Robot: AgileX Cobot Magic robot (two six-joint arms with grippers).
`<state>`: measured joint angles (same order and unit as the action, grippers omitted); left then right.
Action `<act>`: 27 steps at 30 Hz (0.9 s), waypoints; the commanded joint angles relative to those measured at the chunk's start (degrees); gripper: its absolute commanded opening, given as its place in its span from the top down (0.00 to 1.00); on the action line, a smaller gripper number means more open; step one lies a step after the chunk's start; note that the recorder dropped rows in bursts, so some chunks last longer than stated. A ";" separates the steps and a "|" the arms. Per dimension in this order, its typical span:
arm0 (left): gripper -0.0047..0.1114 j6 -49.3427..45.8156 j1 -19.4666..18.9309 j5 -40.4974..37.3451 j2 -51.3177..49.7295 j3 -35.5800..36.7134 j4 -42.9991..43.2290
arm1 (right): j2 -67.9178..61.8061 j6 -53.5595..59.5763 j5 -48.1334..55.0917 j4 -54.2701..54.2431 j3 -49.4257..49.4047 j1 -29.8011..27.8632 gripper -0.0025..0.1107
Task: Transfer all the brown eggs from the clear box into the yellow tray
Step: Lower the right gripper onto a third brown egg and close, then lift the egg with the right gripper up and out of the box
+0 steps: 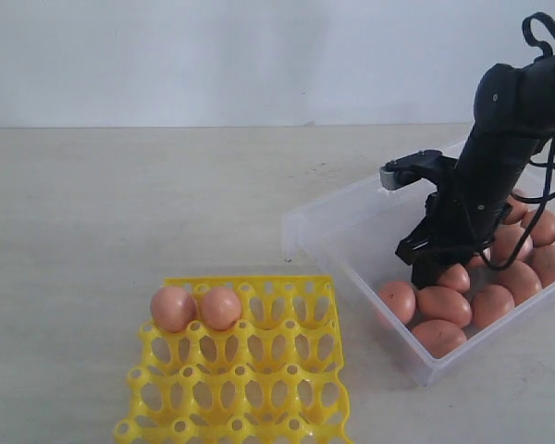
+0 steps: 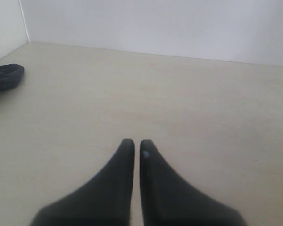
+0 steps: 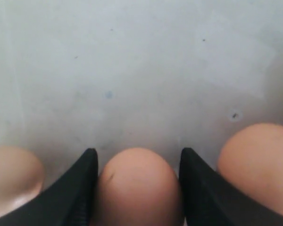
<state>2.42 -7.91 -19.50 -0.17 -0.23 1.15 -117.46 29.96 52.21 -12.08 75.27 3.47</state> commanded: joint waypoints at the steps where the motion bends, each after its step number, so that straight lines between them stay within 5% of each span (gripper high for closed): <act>1: 0.92 -0.24 0.53 0.19 0.17 0.23 0.00 | 2.05 -1.02 1.80 -2.86 0.11 -0.34 0.98; 27: 0.92 -0.24 0.53 0.19 0.17 0.23 0.00 | 20.52 -5.64 -11.66 -11.60 0.01 -0.34 0.98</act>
<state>2.42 -7.91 -19.50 -0.17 -0.23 1.15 -99.24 24.36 43.11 -21.17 75.27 3.47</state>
